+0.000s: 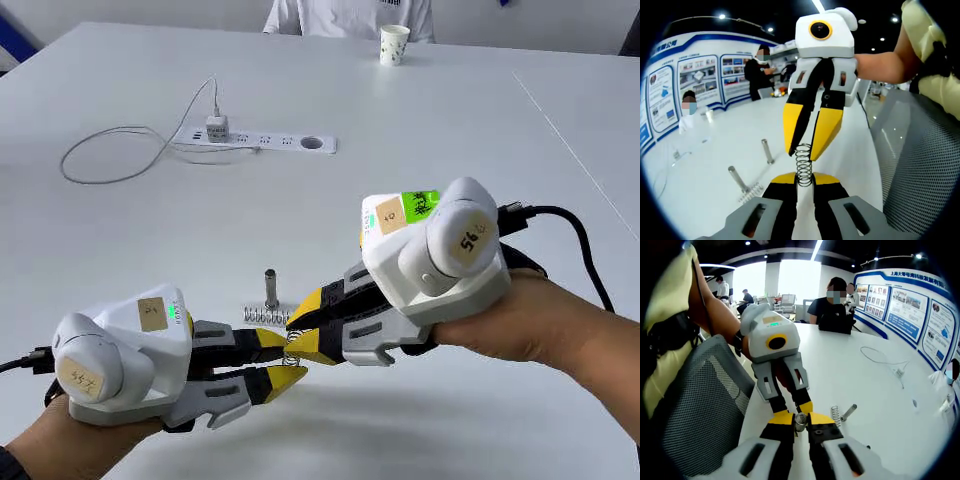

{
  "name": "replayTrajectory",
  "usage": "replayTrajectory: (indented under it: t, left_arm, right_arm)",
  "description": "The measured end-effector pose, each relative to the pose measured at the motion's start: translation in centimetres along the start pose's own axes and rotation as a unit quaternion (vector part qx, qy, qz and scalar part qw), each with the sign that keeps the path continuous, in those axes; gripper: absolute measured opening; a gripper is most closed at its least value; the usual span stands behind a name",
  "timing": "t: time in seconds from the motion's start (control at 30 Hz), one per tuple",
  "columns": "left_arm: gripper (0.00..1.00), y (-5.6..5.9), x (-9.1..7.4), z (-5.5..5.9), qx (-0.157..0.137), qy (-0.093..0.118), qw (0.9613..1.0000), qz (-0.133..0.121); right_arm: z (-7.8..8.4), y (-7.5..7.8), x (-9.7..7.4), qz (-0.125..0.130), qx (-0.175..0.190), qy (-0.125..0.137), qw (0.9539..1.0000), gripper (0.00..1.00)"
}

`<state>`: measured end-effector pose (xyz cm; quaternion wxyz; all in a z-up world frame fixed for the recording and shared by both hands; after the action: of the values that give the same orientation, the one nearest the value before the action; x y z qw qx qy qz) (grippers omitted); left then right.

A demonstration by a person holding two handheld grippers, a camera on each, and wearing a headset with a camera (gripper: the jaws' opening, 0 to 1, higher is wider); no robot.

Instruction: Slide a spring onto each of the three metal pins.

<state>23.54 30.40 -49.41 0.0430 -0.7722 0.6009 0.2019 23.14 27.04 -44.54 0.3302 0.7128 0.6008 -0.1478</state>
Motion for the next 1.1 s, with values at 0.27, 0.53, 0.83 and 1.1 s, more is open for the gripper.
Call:
replayTrajectory:
  t: [0.27,0.53,0.83,1.1]
  left_arm:
    - [0.11,0.11,0.04,-0.11,0.0,0.002,1.0,0.001]
    - [0.12,0.08,0.05,-0.06,0.0,0.005,1.0,0.001]
    - [0.19,-0.22,-0.1,0.13,-0.01,0.003,0.9999,-0.005]
    - [0.24,-0.73,-0.56,0.36,-0.025,0.005,0.9995,-0.017]
  right_arm:
    - [-0.35,-0.11,0.33,0.003,0.0,0.006,1.0,0.11]
    - [-0.18,-0.11,0.16,0.006,-0.001,0.003,1.0,0.11]
    - [0.12,0.3,-0.19,0.012,0.002,-0.001,0.9999,0.11]
    - [0.38,0.75,-0.61,0.017,0.004,-0.003,0.9998,0.11]
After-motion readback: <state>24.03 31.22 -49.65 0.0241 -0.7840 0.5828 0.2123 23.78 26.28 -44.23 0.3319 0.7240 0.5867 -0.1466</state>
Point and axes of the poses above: the centre of the closed fingertips' face, and the gripper's own axes: x roughly forward along the fingers, y roughly to its right, z roughly out of its underside, the point moved 4 cm from there along -x, roughly backward along the fingers, and after that the axes turned 15 degrees about -x, right-handed, at the moved point
